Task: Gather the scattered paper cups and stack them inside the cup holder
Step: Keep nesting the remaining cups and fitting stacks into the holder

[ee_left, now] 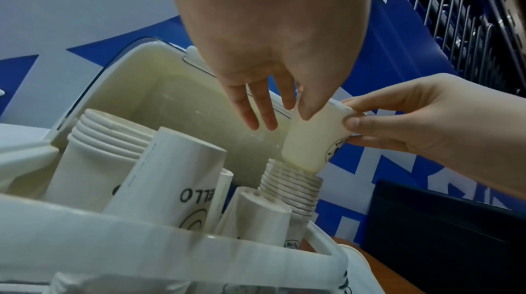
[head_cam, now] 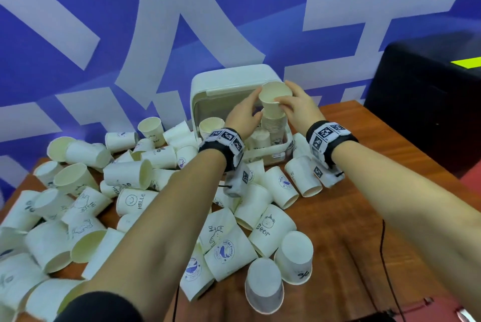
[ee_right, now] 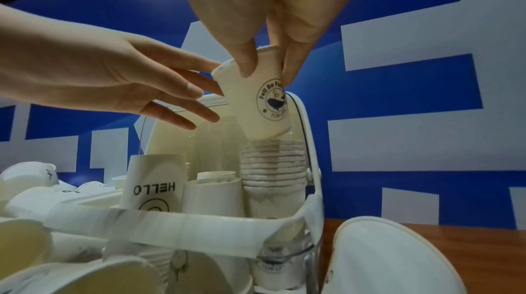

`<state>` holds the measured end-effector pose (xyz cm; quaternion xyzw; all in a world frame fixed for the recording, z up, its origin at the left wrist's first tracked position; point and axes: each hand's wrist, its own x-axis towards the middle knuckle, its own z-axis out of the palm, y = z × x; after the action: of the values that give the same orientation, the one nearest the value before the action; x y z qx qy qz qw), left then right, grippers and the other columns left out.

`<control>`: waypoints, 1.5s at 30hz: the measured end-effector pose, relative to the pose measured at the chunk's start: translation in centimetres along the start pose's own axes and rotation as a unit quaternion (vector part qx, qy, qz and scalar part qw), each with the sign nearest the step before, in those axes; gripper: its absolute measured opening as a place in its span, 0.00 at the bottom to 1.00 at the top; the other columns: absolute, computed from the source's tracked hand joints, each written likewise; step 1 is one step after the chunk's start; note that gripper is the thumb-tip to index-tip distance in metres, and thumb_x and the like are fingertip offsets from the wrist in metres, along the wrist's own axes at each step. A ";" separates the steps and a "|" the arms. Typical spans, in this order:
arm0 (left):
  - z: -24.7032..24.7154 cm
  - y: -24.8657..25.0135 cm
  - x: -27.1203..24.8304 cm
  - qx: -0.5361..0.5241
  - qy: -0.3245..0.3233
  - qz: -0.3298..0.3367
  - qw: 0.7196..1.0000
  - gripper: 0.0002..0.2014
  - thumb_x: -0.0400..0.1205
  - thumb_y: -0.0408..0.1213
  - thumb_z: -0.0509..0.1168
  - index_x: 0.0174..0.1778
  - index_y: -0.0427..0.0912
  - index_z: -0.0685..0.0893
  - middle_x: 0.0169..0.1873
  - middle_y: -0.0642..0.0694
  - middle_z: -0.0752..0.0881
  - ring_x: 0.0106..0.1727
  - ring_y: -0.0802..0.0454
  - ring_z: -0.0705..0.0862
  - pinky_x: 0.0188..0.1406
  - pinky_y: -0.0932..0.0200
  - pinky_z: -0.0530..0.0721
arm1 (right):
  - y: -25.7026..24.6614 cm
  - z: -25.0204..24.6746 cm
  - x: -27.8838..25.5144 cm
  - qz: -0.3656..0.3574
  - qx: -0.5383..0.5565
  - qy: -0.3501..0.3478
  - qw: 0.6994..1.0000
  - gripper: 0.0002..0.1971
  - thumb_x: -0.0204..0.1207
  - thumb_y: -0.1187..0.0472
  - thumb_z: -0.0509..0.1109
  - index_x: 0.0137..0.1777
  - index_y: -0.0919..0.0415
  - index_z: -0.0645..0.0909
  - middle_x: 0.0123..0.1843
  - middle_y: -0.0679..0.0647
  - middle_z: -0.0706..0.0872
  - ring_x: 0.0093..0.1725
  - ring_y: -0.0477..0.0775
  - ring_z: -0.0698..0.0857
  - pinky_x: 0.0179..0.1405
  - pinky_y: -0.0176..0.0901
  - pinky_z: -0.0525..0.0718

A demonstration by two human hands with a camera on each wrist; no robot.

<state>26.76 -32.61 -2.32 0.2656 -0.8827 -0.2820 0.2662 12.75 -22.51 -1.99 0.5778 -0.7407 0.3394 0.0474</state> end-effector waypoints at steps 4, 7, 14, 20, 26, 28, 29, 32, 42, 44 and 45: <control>0.5 -0.9 0.0 0.000 -0.004 0.001 1.000 0.32 0.81 0.30 0.61 0.81 0.55 0.63 0.67 0.48 0.82 0.61 0.51 0.82 0.61 0.54 0.81 | 0.5 1.1 -0.1 0.000 -0.032 -0.015 0.999 0.13 0.82 0.65 0.63 0.62 0.64 0.84 0.82 0.57 0.64 0.73 0.63 0.74 0.73 0.49 0.71; 0.9 -1.9 0.4 0.018 -0.038 -0.002 0.999 0.32 0.80 0.31 0.61 0.80 0.57 0.65 0.67 0.47 0.82 0.64 0.47 0.81 0.64 0.52 0.79 | 1.4 1.9 -0.3 0.018 -0.044 -0.032 0.998 0.16 0.82 0.64 0.62 0.68 0.61 0.80 0.82 0.57 0.63 0.74 0.63 0.73 0.73 0.52 0.72; 2.6 -3.3 1.6 0.095 -0.085 -0.031 0.991 0.28 0.81 0.37 0.62 0.79 0.50 0.69 0.65 0.40 0.83 0.64 0.40 0.81 0.65 0.46 0.79 | 2.8 3.3 0.1 0.034 -0.081 -0.111 0.990 0.23 0.84 0.58 0.60 0.78 0.59 0.67 0.83 0.59 0.63 0.79 0.60 0.64 0.77 0.52 0.63; 4.7 -4.6 2.1 0.170 -0.071 -0.036 0.982 0.30 0.79 0.36 0.61 0.79 0.50 0.67 0.67 0.41 0.81 0.71 0.42 0.74 0.69 0.45 0.74 | 4.5 4.8 0.0 0.057 -0.099 -0.153 0.982 0.28 0.84 0.51 0.59 0.82 0.56 0.58 0.85 0.56 0.54 0.82 0.64 0.57 0.80 0.59 0.59; 4.2 -3.4 1.8 0.145 -0.079 -0.022 0.986 0.33 0.80 0.36 0.64 0.82 0.45 0.63 0.77 0.42 0.71 0.78 0.40 0.64 0.78 0.45 0.62 | 4.6 3.9 -0.2 0.062 -0.051 -0.181 0.980 0.36 0.81 0.55 0.65 0.84 0.53 0.51 0.86 0.55 0.50 0.83 0.62 0.53 0.81 0.59 0.58; 3.8 -2.9 1.2 0.140 -0.053 -0.005 0.989 0.29 0.81 0.35 0.63 0.80 0.42 0.65 0.76 0.41 0.71 0.77 0.40 0.64 0.77 0.48 0.60 | 4.4 3.2 -1.2 0.062 -0.054 -0.166 0.983 0.36 0.80 0.56 0.65 0.84 0.53 0.51 0.86 0.55 0.49 0.84 0.63 0.51 0.81 0.58 0.56; 3.6 -2.5 0.8 0.126 -0.039 0.002 0.991 0.27 0.81 0.35 0.63 0.78 0.43 0.68 0.75 0.41 0.72 0.76 0.40 0.67 0.77 0.48 0.63 | 4.5 2.8 -1.9 0.066 -0.058 -0.157 0.984 0.36 0.80 0.56 0.65 0.84 0.53 0.51 0.86 0.56 0.48 0.84 0.62 0.51 0.81 0.58 0.56; 3.0 -0.8 -0.8 0.037 -0.024 -0.021 0.999 0.23 0.82 0.36 0.63 0.74 0.43 0.74 0.66 0.42 0.81 0.66 0.45 0.79 0.69 0.49 0.76 | 4.9 1.6 -4.6 0.111 -0.039 -0.144 0.983 0.32 0.81 0.56 0.64 0.83 0.55 0.57 0.85 0.59 0.54 0.83 0.62 0.53 0.80 0.56 0.56; 5.5 3.9 -5.8 0.129 -0.251 -0.028 0.959 0.26 0.82 0.36 0.66 0.77 0.42 0.70 0.70 0.40 0.78 0.68 0.45 0.78 0.68 0.52 0.76 | 5.1 0.8 -12.9 0.224 0.018 -0.179 0.958 0.30 0.81 0.50 0.64 0.80 0.58 0.62 0.73 0.62 0.74 0.71 0.62 0.73 0.68 0.51 0.72; 6.1 4.2 -6.1 0.150 -0.260 -0.036 0.953 0.31 0.82 0.37 0.66 0.81 0.43 0.63 0.72 0.40 0.77 0.70 0.44 0.77 0.69 0.51 0.76 | 4.9 1.1 -13.9 0.268 0.082 -0.178 0.943 0.30 0.79 0.50 0.66 0.78 0.59 0.64 0.70 0.59 0.77 0.68 0.60 0.76 0.60 0.46 0.73; 6.4 4.3 -6.2 0.156 -0.263 -0.035 0.951 0.32 0.82 0.37 0.66 0.81 0.43 0.61 0.71 0.39 0.77 0.70 0.43 0.77 0.68 0.50 0.76 | 4.8 1.3 -14.3 0.285 0.107 -0.181 0.935 0.30 0.78 0.50 0.68 0.77 0.59 0.64 0.69 0.59 0.78 0.67 0.60 0.77 0.58 0.44 0.73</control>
<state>25.88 -23.49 -6.04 0.2510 -0.9445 -0.2099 -0.0302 13.64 -10.97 -11.76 0.3954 -0.8297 0.3059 -0.2482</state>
